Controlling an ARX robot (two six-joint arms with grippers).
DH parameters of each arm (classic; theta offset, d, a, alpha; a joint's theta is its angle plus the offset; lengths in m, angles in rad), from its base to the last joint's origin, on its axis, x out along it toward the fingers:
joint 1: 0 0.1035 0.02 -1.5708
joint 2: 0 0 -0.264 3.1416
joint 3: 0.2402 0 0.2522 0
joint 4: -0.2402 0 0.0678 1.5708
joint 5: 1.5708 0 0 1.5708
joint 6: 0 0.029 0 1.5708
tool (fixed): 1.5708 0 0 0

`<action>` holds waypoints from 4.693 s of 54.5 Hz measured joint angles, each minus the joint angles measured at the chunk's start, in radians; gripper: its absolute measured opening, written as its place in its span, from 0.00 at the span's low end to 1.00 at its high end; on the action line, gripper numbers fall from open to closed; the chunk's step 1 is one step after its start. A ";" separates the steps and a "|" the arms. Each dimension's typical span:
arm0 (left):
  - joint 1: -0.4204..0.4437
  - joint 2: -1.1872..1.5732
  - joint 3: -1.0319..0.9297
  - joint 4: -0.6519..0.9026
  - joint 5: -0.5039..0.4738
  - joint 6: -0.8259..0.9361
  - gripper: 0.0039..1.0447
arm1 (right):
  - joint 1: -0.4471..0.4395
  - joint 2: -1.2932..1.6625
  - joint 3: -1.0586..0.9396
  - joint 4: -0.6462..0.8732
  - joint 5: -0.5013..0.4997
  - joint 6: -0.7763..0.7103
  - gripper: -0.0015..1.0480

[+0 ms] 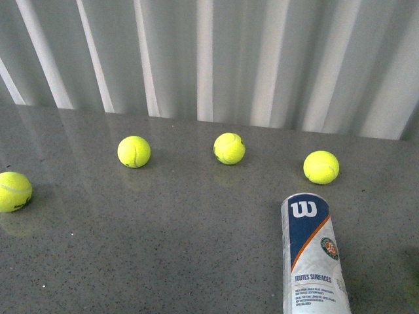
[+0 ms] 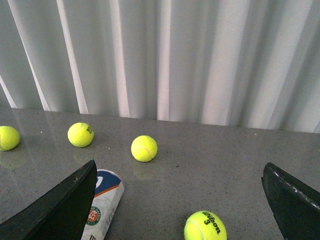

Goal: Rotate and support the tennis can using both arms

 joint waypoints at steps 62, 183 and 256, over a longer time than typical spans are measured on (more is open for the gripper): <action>0.000 0.000 0.000 0.000 0.000 0.000 0.94 | -0.032 0.458 0.318 -0.112 -0.004 0.130 0.93; 0.000 0.000 0.000 0.000 0.000 0.000 0.94 | 0.288 1.932 0.974 -0.048 0.082 0.496 0.14; 0.000 0.000 0.000 0.000 0.000 0.000 0.94 | 0.379 1.617 0.433 0.896 -0.004 -0.314 0.08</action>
